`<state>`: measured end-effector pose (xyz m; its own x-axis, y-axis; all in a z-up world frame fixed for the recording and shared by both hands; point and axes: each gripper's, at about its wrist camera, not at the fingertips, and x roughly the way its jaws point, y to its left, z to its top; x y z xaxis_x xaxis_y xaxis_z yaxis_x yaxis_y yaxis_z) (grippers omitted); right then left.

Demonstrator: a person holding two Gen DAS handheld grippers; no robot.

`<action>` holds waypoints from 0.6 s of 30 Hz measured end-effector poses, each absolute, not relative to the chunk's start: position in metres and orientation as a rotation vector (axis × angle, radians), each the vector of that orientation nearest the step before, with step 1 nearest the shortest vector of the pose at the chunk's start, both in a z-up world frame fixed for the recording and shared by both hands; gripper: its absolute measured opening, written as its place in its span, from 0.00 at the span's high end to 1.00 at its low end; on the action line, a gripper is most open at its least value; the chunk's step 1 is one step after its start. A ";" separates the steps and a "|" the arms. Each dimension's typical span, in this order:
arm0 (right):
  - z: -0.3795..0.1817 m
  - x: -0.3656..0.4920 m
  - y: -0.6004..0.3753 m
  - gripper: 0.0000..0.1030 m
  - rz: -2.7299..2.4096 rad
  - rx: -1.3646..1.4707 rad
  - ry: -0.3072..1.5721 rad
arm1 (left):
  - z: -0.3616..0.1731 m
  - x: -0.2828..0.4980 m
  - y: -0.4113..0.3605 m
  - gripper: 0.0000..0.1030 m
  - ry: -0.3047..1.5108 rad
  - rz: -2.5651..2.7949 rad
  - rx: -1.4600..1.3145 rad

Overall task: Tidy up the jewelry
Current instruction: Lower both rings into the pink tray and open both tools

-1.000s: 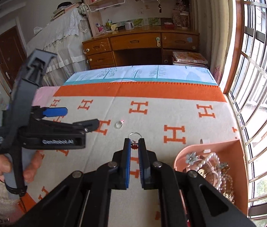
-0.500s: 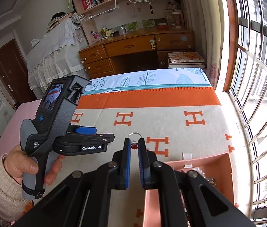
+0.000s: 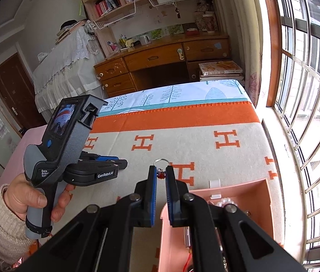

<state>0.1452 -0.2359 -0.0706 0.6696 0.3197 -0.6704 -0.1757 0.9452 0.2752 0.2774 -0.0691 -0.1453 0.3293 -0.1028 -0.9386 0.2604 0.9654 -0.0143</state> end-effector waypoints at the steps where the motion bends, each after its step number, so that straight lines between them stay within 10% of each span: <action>1: -0.067 0.142 -0.239 0.93 0.278 0.194 0.782 | -0.139 0.273 -0.071 0.87 1.202 -0.249 0.144; 18: -0.039 0.067 -0.313 0.93 0.157 0.187 0.723 | -0.045 0.145 -0.178 0.87 1.053 -0.632 0.177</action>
<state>0.0671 -0.3131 -0.0389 0.7391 0.2063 -0.6412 -0.0773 0.9716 0.2235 0.1449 -0.1785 -0.0452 0.3379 -0.4004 -0.8518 0.5638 0.8108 -0.1574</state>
